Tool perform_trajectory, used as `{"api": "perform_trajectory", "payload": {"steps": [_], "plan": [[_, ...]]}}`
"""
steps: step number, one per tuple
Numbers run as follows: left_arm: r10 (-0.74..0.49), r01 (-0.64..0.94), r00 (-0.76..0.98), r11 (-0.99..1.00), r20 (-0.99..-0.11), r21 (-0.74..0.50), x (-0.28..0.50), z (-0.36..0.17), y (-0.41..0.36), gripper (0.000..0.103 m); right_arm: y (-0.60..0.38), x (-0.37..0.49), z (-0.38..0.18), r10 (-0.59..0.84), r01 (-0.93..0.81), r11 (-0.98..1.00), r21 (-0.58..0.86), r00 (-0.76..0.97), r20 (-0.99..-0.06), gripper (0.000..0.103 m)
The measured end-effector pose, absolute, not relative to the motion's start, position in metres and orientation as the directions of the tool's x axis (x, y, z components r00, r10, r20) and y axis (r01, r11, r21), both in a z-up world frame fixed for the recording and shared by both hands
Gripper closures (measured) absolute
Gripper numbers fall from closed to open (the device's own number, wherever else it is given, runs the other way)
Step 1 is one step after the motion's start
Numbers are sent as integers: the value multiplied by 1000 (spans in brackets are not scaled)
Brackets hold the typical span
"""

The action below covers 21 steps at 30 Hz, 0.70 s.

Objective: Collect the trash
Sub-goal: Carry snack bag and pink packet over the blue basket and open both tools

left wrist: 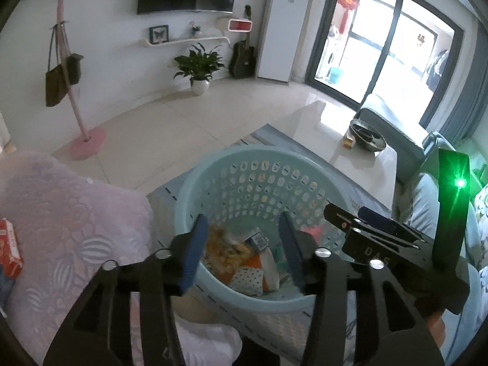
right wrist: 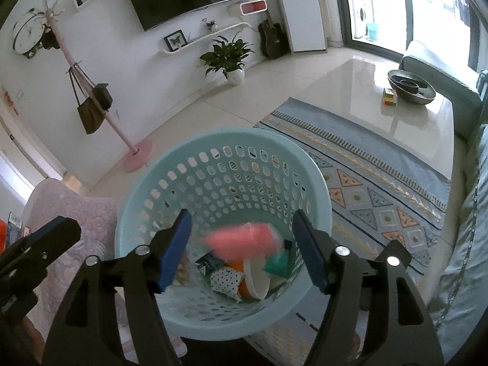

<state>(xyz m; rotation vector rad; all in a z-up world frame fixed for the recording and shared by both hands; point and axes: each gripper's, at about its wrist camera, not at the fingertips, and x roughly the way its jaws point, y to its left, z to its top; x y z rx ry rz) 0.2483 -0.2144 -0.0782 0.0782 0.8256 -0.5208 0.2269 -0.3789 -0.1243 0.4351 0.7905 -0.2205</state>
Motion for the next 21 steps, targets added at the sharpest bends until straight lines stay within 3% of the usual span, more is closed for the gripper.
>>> {"api": "perform_trajectory", "payload": {"steps": [2, 4, 21], "plan": [[-407, 458, 571, 879, -713, -134, 246, -76, -212, 39, -378, 225, -121, -29, 347, 890, 296, 690, -723, 34], [-410, 448, 586, 883, -699, -142, 241, -71, -208, 35, -377, 222, -118, -26, 343, 891, 298, 694, -719, 34], [-409, 357, 727, 911, -552, -205, 188, -8, -118, 31, -300, 209, -54, 50, 174, 944, 281, 765, -642, 34]]}}
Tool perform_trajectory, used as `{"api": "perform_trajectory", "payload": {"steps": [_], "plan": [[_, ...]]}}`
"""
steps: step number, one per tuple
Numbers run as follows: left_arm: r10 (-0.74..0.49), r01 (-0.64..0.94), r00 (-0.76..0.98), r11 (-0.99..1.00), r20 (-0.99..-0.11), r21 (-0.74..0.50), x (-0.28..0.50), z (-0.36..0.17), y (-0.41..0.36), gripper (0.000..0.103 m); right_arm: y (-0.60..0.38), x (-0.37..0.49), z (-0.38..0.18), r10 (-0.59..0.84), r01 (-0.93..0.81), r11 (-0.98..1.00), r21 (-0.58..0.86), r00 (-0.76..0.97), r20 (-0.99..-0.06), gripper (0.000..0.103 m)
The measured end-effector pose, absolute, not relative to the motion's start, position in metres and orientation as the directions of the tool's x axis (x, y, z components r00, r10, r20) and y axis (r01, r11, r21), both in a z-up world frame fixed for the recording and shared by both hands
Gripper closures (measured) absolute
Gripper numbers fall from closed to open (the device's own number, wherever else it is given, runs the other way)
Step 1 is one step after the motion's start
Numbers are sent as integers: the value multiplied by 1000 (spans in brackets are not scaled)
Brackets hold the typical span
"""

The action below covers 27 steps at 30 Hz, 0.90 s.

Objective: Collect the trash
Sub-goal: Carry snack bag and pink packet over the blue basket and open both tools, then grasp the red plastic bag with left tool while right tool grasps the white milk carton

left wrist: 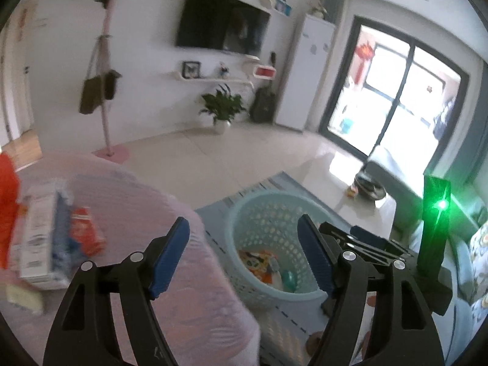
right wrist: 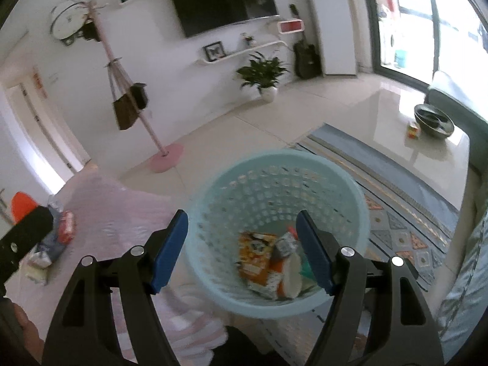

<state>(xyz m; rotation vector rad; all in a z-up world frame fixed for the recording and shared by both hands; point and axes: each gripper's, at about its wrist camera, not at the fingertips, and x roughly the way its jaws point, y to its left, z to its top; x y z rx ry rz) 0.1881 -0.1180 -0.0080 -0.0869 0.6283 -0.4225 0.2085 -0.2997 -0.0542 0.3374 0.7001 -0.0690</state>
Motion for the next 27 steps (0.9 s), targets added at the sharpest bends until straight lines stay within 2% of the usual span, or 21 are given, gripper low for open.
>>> {"api": "perform_trajectory", "payload": {"steps": [6, 11, 14, 17, 19, 27], "plan": [[-358, 271, 788, 932, -501, -241, 172, 14, -53, 31, -240, 208, -27, 112, 59, 965, 254, 786, -609, 33], [-259, 150, 835, 956, -486, -251, 166, 24, 8, 31, -186, 211, -15, 201, -51, 965, 256, 771, -605, 32], [-158, 38, 842, 971, -515, -235, 172, 23, 44, 31, -142, 215, -9, 241, -128, 966, 224, 756, -609, 30], [-120, -33, 825, 965, -553, -259, 182, 14, 84, 27, -107, 219, -6, 266, -174, 963, 206, 740, -618, 20], [-122, -54, 807, 959, -578, -278, 192, 7, 106, 23, -87, 225, -7, 292, -210, 956, 204, 716, -634, 19], [-160, -93, 746, 936, -647, -339, 239, -29, 157, 21, -24, 255, -14, 328, -289, 941, 175, 654, -681, 19]]}}
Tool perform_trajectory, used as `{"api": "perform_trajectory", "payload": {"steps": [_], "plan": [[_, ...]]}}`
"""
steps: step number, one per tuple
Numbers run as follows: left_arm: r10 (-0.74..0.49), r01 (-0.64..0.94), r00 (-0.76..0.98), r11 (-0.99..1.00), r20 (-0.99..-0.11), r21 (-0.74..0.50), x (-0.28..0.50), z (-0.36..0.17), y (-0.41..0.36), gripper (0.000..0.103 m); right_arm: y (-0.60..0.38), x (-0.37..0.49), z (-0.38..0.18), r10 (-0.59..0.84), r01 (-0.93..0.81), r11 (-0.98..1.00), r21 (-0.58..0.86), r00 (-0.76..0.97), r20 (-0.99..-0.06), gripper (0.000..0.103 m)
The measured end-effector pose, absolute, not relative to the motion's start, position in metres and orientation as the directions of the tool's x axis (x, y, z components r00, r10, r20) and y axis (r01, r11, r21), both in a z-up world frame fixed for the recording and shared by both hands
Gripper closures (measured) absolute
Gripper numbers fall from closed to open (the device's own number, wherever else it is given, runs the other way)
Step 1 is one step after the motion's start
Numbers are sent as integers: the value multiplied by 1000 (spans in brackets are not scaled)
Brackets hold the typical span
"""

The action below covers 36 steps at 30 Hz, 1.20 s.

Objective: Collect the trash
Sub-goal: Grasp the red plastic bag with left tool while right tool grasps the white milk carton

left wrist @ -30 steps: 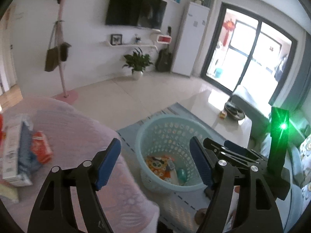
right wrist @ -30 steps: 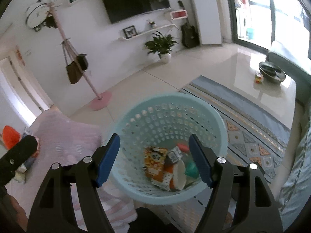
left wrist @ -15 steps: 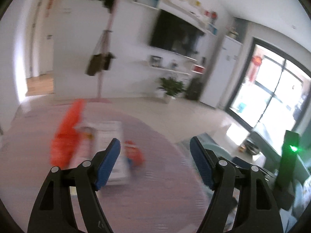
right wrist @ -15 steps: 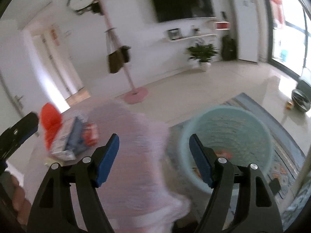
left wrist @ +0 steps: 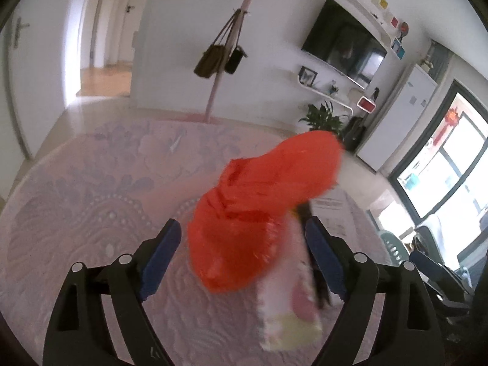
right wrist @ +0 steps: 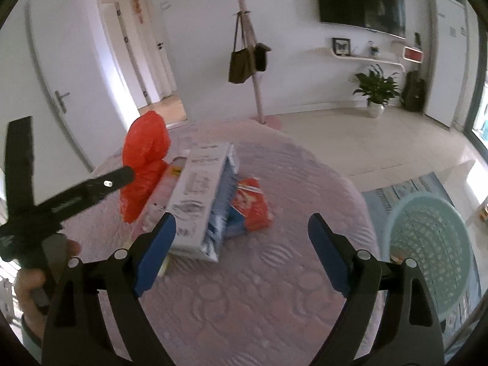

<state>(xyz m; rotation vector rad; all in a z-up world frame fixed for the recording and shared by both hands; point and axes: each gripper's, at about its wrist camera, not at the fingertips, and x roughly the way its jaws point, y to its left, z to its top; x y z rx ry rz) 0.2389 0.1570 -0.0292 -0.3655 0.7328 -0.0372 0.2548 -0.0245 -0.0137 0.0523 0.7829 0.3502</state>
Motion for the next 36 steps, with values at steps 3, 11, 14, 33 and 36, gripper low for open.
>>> {"api": "perform_trajectory", "payload": {"steps": [3, 11, 14, 33, 36], "plan": [[-177, -90, 730, 932, -660, -350, 254, -41, 164, 26, -13, 269, -19, 352, -300, 932, 203, 620, -701, 19], [-241, -71, 738, 901, -630, -428, 243, -61, 177, 60, 20, 286, -29, 362, -318, 926, 205, 586, -725, 19], [-254, -74, 753, 884, -607, -461, 234, -63, 181, 64, 28, 290, -33, 369, -319, 923, 215, 574, -731, 19], [-157, -106, 814, 906, -560, -409, 212, -47, 180, 65, 50, 261, -53, 325, -331, 935, 130, 647, -690, 46], [-181, -86, 823, 897, -538, -433, 211, -44, 183, 65, 41, 249, -47, 359, -346, 924, 161, 644, -675, 47]]}}
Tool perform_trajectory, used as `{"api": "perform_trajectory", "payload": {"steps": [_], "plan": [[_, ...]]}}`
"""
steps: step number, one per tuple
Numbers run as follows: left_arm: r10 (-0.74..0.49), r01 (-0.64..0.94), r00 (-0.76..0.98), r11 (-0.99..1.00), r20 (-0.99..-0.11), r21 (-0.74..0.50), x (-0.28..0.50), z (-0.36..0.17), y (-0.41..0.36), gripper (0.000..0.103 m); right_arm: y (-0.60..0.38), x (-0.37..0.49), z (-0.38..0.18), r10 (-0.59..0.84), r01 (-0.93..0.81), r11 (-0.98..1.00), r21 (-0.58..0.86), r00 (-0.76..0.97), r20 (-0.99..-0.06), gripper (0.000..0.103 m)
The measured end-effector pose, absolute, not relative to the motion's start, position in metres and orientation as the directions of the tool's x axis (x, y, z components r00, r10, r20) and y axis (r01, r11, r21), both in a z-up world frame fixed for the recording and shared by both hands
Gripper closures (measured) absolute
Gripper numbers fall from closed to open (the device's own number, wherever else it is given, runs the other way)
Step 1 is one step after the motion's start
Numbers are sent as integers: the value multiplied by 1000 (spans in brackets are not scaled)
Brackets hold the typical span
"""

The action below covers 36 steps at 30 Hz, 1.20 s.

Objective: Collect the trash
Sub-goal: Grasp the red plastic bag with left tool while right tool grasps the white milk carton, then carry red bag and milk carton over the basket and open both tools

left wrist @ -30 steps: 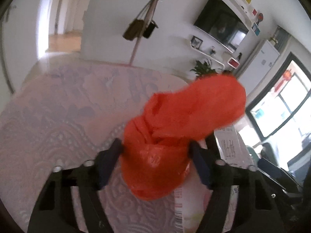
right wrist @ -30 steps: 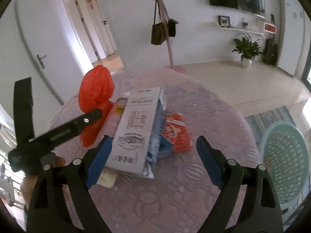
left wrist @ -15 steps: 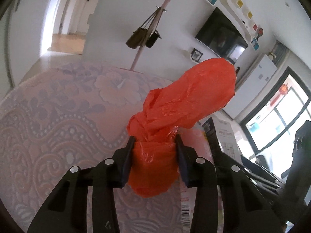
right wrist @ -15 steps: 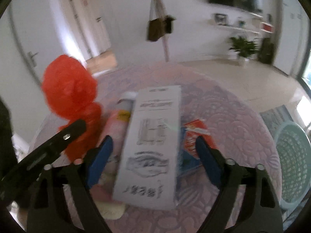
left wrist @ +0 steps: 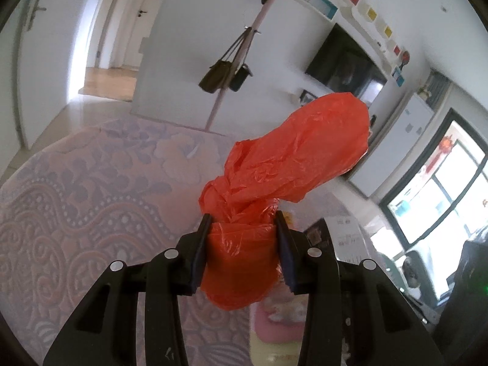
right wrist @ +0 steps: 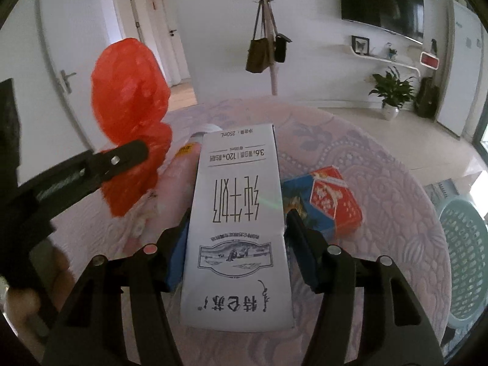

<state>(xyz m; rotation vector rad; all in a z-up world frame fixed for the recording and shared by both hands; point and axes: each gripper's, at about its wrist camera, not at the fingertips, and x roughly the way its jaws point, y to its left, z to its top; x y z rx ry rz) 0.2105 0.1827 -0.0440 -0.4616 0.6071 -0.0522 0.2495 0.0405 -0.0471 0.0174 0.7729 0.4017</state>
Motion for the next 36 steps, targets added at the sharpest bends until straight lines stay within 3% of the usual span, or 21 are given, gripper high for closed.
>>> {"api": "perform_trajectory", "payload": {"steps": [14, 22, 29, 36], "plan": [[-226, 39, 863, 922, -452, -386, 165, 5, 139, 65, -62, 205, 20, 296, -237, 955, 177, 790, -537, 47], [-301, 168, 867, 926, -396, -337, 150, 41, 70, 65, -139, 191, 37, 157, -88, 983, 161, 858, -489, 46], [-415, 282, 787, 900, -456, -331, 166, 29, -18, 65, -199, 189, 34, 39, 43, 986, 162, 882, -470, 47], [-487, 350, 700, 871, -521, -344, 199, 13, -80, 65, -256, 191, 16, -32, 155, 967, 200, 859, -511, 46]]}}
